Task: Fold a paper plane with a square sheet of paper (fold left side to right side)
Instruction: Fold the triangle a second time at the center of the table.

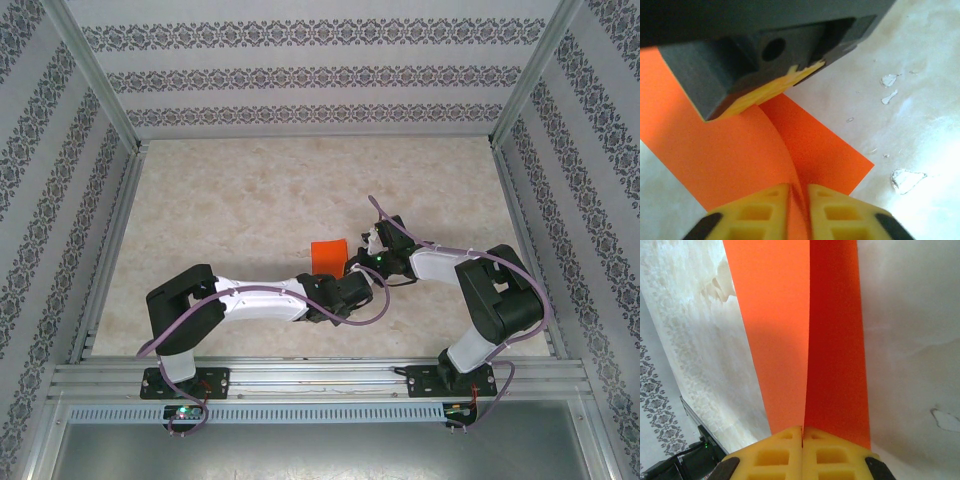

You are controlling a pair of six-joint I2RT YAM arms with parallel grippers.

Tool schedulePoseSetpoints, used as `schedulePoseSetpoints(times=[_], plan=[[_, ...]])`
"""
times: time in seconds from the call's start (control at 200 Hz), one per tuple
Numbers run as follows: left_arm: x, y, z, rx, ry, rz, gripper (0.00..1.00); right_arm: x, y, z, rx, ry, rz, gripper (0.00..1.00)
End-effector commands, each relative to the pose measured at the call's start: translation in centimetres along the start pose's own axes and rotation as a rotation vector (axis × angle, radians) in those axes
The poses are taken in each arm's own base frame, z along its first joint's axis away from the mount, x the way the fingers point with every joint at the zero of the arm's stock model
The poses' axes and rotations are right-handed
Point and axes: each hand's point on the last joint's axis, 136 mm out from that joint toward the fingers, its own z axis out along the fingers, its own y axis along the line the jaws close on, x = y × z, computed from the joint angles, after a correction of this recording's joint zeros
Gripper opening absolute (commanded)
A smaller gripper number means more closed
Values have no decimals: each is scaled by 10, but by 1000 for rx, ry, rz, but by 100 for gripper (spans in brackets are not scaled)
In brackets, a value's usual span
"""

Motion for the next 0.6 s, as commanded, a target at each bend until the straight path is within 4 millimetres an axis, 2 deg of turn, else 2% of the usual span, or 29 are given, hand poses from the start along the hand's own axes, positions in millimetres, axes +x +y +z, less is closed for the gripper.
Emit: schedulePoseSetpoints(times=[0.0, 0.155, 0.325, 0.49, 0.595], plan=[[-3, -2, -12, 9, -20, -11, 12, -10, 15, -8, -21, -32, -18, 5], [-6, 1, -18, 31, -42, -55, 7, -22, 26, -21, -36, -86, -54, 18], [-11, 1, -24, 109, -64, -137, 4, -37, 34, -48, -39, -178, -103, 31], [-16, 1, -27, 203, -75, -242, 4, -43, 23, -79, -11, -277, -142, 42], [-16, 2, -27, 261, -82, -311, 4, -39, 12, -94, -10, -323, -152, 43]])
